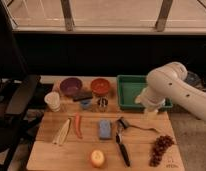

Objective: Wipe red bowl with sponge

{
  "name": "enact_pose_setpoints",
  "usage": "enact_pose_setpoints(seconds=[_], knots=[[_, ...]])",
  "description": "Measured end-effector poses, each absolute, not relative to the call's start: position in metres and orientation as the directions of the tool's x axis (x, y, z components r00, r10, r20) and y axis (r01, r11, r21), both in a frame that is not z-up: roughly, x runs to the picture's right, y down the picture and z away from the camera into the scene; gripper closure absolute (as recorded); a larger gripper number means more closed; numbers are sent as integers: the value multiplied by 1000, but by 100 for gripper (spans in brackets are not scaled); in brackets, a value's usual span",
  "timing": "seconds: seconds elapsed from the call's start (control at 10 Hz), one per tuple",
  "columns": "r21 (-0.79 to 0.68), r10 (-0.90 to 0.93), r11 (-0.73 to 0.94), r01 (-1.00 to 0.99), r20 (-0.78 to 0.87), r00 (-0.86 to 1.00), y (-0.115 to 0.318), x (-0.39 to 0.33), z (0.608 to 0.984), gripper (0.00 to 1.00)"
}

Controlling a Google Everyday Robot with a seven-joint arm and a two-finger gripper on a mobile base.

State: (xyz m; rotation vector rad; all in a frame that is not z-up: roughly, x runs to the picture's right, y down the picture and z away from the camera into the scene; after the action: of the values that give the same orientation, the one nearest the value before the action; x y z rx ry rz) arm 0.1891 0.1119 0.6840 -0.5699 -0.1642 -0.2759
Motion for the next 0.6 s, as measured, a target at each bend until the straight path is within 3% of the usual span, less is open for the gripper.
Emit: enact_pose_setpoints(seconds=[0.3, 0.6], knots=[[-514, -151, 811, 280, 278, 949, 123, 125, 682, 35], [-514, -146, 812, 277, 280, 949, 124, 122, 682, 35]])
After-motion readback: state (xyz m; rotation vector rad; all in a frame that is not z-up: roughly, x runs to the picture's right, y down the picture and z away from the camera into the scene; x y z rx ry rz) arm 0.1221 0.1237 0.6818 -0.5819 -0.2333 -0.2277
